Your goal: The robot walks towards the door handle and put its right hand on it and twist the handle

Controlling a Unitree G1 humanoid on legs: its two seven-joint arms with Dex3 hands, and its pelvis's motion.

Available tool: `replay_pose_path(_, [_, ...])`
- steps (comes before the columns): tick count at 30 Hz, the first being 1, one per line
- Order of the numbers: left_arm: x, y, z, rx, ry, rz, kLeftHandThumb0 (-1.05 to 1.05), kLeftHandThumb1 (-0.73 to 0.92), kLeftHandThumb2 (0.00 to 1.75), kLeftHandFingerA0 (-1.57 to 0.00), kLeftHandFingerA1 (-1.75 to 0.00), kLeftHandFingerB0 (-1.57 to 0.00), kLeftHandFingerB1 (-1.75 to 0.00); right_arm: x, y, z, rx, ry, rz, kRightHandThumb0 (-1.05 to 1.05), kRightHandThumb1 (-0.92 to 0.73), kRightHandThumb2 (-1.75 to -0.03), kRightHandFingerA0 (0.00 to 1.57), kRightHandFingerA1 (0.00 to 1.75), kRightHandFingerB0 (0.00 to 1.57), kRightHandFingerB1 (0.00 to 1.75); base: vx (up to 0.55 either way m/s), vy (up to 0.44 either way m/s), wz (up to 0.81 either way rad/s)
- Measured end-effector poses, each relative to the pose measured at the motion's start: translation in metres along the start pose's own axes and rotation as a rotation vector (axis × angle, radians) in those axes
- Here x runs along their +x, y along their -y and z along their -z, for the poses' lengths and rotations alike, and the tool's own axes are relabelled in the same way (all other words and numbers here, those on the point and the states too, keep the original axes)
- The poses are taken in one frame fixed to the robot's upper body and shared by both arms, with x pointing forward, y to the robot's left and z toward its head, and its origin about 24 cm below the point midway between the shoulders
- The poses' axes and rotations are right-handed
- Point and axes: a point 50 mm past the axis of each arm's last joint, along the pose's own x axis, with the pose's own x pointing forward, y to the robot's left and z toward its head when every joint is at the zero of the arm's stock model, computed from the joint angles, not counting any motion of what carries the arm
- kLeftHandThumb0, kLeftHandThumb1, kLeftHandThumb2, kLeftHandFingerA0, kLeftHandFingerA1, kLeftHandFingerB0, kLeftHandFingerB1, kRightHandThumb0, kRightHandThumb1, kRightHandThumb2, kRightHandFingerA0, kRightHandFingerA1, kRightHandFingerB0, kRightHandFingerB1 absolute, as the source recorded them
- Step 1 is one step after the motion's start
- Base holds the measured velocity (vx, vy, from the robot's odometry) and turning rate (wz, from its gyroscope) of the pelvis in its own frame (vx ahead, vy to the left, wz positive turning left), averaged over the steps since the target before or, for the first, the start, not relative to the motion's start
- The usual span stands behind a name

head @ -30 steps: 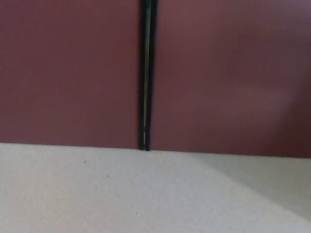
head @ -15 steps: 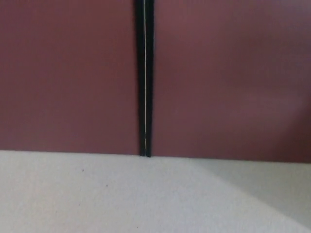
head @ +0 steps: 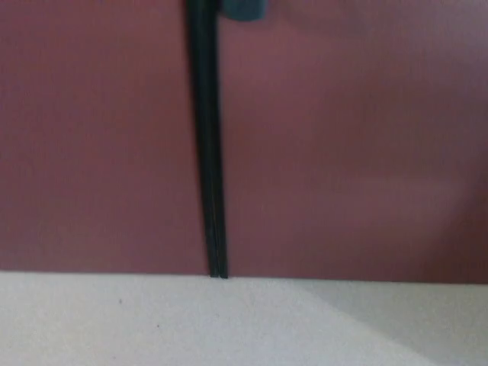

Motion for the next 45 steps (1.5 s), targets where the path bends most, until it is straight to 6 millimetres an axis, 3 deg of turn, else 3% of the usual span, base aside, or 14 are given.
replay_pose_path(2, [0.000,0.000,0.000,0.000,0.001,0.000,-0.18,0.68,0.60,-0.60,-0.45,-0.41,-0.38,0.000,0.000,0.000,0.000,0.002,-0.001,-0.38,-0.54,-0.74,0.56,0.55,0.32,0.44,0.04,-0.007,-0.06])
replay_pose_path(4, [0.000,0.000,0.000,0.000,0.001,0.000,-0.18,0.68,0.60,-0.60,-0.45,-0.41,-0.38,0.000,0.000,-0.001,0.000,0.003,-0.003,-0.31,-0.65,-0.59,0.63,0.48,0.36,0.35,0.00,0.000,0.00])
replay_pose_path(8, [0.000,0.000,0.001,0.000,-0.001,0.001,-0.18,0.69,0.60,-0.61,-0.46,-0.43,-0.39,0.000,0.000,0.000,-0.001,0.002,-0.005,-0.30,-0.65,-0.59,0.66,0.49,0.37,0.36,0.03,0.053,0.00])
replay_pose_path(10, [0.000,0.000,0.001,0.002,-0.002,0.001,-0.18,0.69,0.60,-0.61,-0.46,-0.44,-0.39,0.000,0.000,0.001,-0.002,0.002,-0.006,-0.38,-0.54,-0.74,0.57,0.55,0.34,0.44,0.10,0.137,-0.01])
replay_pose_path(11, [0.000,0.000,0.001,0.003,-0.001,-0.002,-0.18,0.69,0.60,-0.61,-0.46,-0.44,-0.39,-0.001,-0.002,-0.001,-0.001,0.004,-0.013,-0.30,-0.66,-0.60,0.58,0.46,0.37,0.36,0.21,0.111,0.46])
replay_pose_path(13, [-0.001,-0.003,0.000,0.008,0.000,-0.010,-0.18,0.69,0.60,-0.60,-0.45,-0.44,-0.39,-0.001,-0.004,-0.003,-0.001,0.009,-0.019,-0.30,-0.66,-0.60,0.54,0.44,0.36,0.35,0.19,0.069,0.07])
replay_pose_path(14, [-0.001,-0.004,0.000,0.009,-0.001,-0.013,-0.18,0.69,0.60,-0.61,-0.45,-0.44,-0.39,-0.001,-0.004,-0.004,-0.001,0.011,-0.020,-0.25,-0.47,-0.91,0.45,0.61,0.16,0.48,0.12,0.085,0.08])
replay_pose_path(15, [-0.001,-0.003,0.000,0.009,-0.001,-0.013,-0.18,0.69,0.60,-0.61,-0.45,-0.44,-0.39,0.000,-0.004,-0.004,0.000,0.012,-0.020,-0.25,-0.47,-0.91,0.46,0.62,0.14,0.48,0.14,0.078,0.03])
replay_pose_path(16, [-0.001,-0.003,0.001,0.010,-0.001,-0.012,-0.18,0.69,0.60,-0.61,-0.45,-0.44,-0.39,-0.001,-0.004,-0.004,0.001,0.013,-0.022,-0.32,-0.66,-0.62,0.56,0.46,0.26,0.34,0.11,0.077,0.06])
replay_pose_path(18, [-0.001,-0.003,0.002,0.011,-0.006,-0.013,-0.18,0.69,0.60,-0.61,-0.45,-0.44,-0.39,-0.001,-0.005,-0.003,0.002,0.009,-0.026,-0.30,-0.65,-0.59,0.60,0.46,0.29,0.33,0.12,0.039,0.05])
replay_pose_path(21, [-0.002,-0.003,0.003,0.011,-0.008,-0.014,-0.18,0.69,0.60,-0.61,-0.46,-0.44,-0.39,-0.001,-0.006,-0.001,0.007,0.003,-0.033,-0.30,-0.65,-0.59,0.62,0.48,0.37,0.36,0.18,-0.004,0.06])
replay_pose_path(22, [-0.002,-0.004,0.003,0.011,-0.008,-0.014,-0.18,0.69,0.60,-0.61,-0.46,-0.44,-0.39,-0.001,-0.006,-0.001,0.008,0.002,-0.035,-0.38,-0.54,-0.74,0.56,0.55,0.34,0.44,0.21,-0.041,-0.01])
replay_pose_path(23, [-0.002,-0.004,0.003,0.011,-0.008,-0.014,-0.18,0.69,0.60,-0.61,-0.46,-0.44,-0.39,-0.001,-0.006,-0.001,0.009,0.002,-0.037,-0.30,-0.65,-0.59,0.61,0.47,0.39,0.36,0.11,-0.081,0.09])
replay_pose_path(45, [0.002,-0.007,-0.010,0.020,0.033,-0.019,-0.18,0.69,0.60,-0.62,-0.46,-0.45,-0.40,0.001,-0.007,-0.012,0.036,0.034,-0.066,-0.30,-0.66,-0.59,0.72,0.51,0.26,0.32,0.26,0.128,-0.02])
